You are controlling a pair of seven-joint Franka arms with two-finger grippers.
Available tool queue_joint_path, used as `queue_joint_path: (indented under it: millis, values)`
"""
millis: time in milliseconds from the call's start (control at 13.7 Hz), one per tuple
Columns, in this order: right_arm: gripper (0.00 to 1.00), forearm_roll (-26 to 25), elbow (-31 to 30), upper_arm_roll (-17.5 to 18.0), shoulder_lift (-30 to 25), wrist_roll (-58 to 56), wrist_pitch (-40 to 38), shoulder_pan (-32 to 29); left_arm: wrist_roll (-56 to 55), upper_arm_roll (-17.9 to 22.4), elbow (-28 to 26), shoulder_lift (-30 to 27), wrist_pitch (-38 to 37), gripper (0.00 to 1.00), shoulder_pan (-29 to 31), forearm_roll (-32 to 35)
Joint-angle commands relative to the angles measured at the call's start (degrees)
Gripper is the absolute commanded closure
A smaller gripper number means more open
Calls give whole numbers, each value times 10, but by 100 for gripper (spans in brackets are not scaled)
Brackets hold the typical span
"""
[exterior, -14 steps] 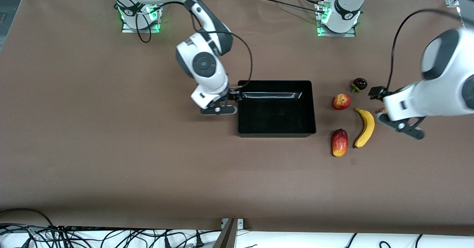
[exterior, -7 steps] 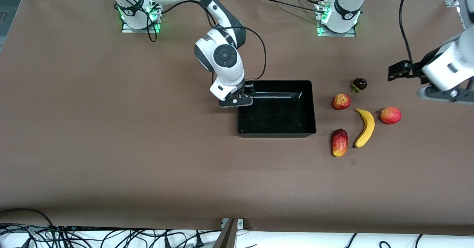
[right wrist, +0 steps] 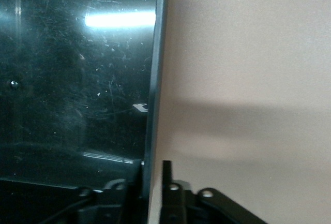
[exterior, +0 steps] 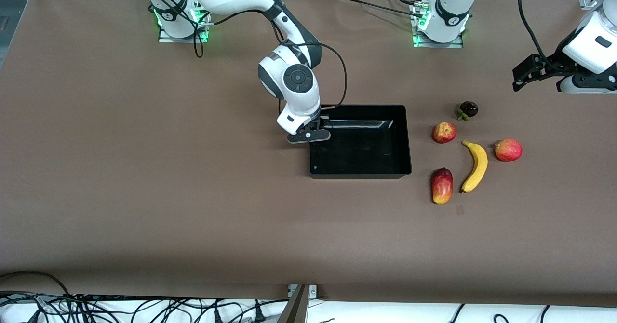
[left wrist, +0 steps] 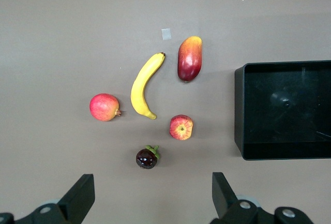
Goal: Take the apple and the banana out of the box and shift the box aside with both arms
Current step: 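Grasp the tray rim with the right gripper while the left gripper withdraws, then drag the black tray away from the fruits with the right gripper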
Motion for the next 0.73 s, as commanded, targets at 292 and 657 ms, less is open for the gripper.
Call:
queue_joint_path:
  millis: [292, 657]
  values:
    - [100, 9, 28, -12, -81, -27, -115, -99, -2, 2, 8, 8, -9, 0, -6, -4]
    - [100, 78, 25, -80, -143, -246, -244, -201, -3, 1, 8, 8, -10, 0, -7, -4]
